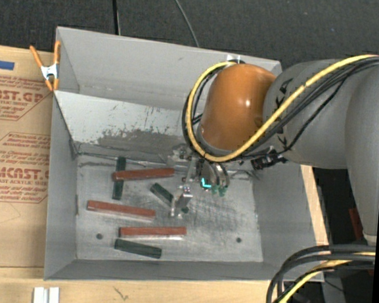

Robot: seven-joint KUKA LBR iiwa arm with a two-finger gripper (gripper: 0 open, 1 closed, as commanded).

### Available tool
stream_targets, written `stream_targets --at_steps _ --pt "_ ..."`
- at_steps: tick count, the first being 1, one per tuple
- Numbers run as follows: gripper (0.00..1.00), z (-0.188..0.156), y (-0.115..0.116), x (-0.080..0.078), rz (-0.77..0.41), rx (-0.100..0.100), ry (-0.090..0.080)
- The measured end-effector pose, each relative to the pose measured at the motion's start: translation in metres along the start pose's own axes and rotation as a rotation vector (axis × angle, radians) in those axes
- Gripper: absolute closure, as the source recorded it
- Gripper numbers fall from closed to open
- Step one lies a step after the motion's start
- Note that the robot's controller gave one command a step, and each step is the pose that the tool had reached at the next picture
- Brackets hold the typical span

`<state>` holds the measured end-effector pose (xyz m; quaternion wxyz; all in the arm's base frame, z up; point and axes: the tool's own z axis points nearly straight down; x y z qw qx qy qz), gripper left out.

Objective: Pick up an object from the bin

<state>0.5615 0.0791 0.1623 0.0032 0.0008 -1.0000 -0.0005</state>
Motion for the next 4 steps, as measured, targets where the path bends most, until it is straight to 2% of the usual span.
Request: stream_targets --at_steps 1,2,3,4 --pt "0.0 -0.004 0.0 -0.002 0.001 -0.001 -0.008" --pt "1.0 0.089 -0.005 0.008 0.068 -0.002 -0.001" --pt "1.0 0.089 -0.005 0.008 0.068 -0.002 -0.002" --pt "1.0 -0.089 -0.012 -0.014 0.031 0.0 -0.016"
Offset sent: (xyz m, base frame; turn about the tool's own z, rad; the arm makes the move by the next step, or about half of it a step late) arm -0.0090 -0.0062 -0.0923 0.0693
